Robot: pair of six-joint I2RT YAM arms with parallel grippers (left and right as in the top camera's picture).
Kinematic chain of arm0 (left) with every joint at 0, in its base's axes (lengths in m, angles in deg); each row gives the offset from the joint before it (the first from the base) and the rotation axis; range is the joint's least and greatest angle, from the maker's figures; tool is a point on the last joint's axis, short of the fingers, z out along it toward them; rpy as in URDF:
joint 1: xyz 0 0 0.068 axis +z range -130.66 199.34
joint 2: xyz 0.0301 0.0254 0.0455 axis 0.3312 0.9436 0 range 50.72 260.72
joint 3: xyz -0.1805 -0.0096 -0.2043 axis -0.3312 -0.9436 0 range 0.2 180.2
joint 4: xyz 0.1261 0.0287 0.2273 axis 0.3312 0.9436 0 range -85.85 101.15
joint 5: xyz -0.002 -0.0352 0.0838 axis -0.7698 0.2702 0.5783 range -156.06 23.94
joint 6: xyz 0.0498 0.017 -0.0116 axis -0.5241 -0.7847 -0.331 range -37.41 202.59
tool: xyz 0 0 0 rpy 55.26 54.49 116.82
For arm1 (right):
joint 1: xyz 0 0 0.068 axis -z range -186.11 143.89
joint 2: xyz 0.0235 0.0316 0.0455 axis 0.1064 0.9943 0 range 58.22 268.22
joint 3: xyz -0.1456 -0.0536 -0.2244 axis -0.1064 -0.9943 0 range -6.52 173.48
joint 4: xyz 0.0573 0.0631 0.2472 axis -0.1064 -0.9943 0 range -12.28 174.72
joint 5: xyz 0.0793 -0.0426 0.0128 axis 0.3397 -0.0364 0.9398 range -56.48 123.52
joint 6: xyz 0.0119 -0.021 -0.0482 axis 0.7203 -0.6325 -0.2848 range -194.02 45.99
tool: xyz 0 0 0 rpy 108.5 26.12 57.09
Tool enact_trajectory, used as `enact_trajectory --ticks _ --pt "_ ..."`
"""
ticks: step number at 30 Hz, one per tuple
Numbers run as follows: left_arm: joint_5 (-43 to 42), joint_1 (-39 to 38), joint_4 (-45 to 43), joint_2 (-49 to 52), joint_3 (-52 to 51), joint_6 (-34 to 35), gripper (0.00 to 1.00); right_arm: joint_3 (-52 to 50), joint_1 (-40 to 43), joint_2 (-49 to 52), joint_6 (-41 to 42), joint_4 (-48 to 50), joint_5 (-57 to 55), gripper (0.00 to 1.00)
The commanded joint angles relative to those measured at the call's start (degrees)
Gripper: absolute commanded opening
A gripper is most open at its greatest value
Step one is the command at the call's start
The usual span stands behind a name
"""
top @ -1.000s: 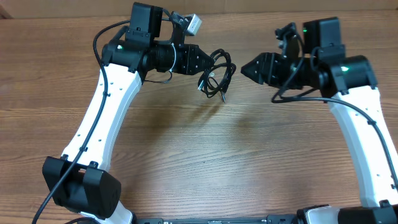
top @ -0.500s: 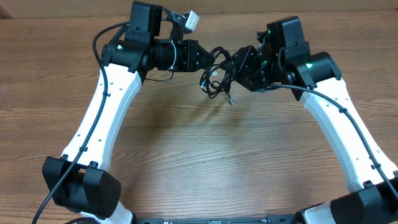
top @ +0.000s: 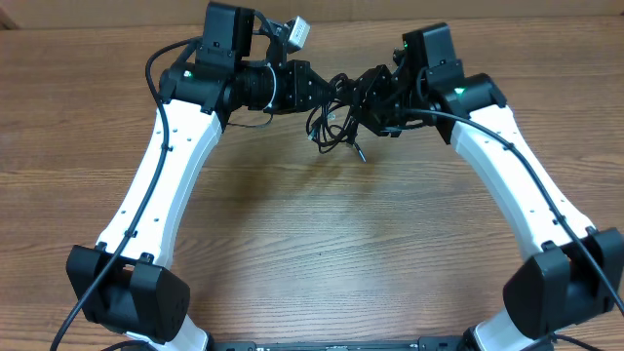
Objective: Untangle cables
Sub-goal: 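Grasp a cable strand from the bundle with the right gripper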
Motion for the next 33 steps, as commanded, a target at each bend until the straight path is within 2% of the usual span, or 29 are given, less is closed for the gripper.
enact_trajectory --ticks 1,13,22,26,30,33 --pt "-2.0 -0.2 -0.5 0.2 0.5 1.0 0.04 -0.3 -0.6 1.2 0.7 1.0 1.3 0.47" --pt "-5.3 -0.2 -2.0 0.2 0.5 2.5 0.04 -0.3 -0.6 2.1 3.3 6.9 -2.8 0.47" --pt "-6.0 -0.2 -2.2 0.2 0.5 3.1 0.04 -0.3 -0.6 2.2 2.8 7.5 -2.9 0.39" --pt "-6.5 -0.2 -2.3 0.2 0.5 3.6 0.04 -0.3 -2.0 2.2 1.0 7.6 -7.4 0.36" --pt "-6.4 -0.3 -2.3 0.2 0.5 3.7 0.04 -0.3 -2.9 2.2 -1.8 7.6 -9.8 0.28" --pt "-6.4 -0.3 -2.3 0.2 0.5 4.1 0.04 -0.3 -3.0 2.2 -5.7 5.1 -10.0 0.12"
